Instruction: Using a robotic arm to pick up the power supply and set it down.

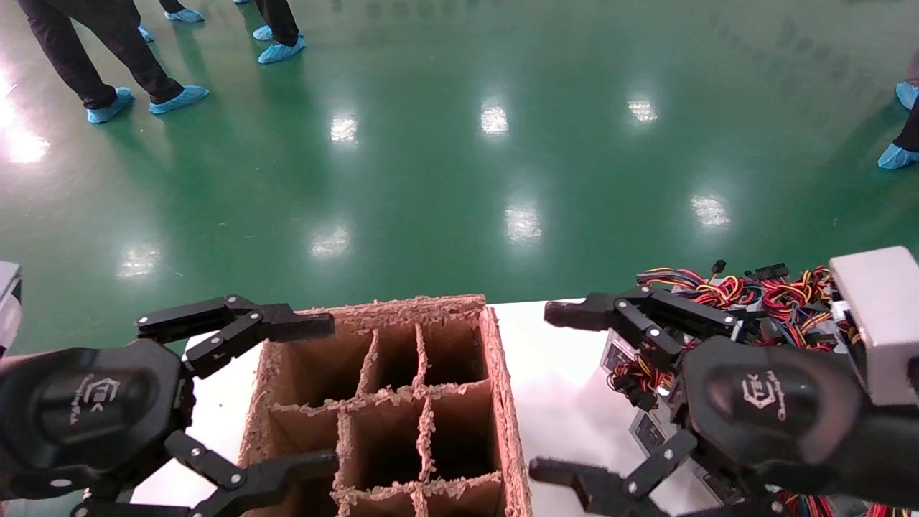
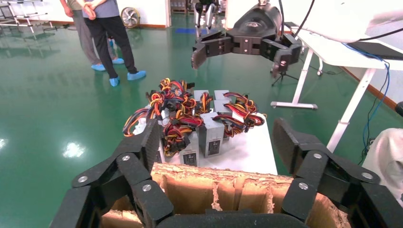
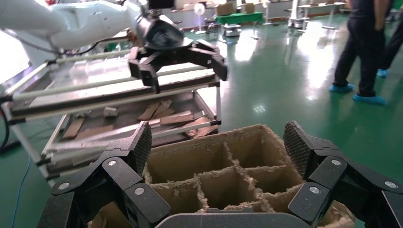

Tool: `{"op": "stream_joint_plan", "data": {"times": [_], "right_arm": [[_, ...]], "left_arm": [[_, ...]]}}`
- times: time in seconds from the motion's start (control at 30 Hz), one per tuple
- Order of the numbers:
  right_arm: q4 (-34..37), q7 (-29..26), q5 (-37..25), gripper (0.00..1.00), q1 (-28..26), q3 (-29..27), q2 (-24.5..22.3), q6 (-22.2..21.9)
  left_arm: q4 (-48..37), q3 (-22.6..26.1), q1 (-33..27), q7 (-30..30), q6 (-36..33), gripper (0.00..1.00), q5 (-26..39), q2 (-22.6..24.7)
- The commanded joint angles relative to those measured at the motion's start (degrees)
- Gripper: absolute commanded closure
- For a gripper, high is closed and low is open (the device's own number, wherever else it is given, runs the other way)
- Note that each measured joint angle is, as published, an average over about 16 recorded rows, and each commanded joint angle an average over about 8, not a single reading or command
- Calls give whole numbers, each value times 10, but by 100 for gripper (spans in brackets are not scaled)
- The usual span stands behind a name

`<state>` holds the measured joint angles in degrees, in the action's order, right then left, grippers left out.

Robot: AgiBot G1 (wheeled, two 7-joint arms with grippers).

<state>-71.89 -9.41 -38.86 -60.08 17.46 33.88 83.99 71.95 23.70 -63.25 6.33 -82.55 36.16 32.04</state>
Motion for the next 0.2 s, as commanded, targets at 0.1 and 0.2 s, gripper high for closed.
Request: {"op": "stream_joint_plan", "data": {"times": [0.1, 0.2], "right_arm": [[-15, -12, -27, 0, -13, -13, 10, 15], [-19, -15, -33, 0, -16, -16, 13, 19]], "left_arm": [[0, 0, 0, 0, 0, 0, 0, 0], [0, 0, 0, 0, 0, 0, 0, 0]]}}
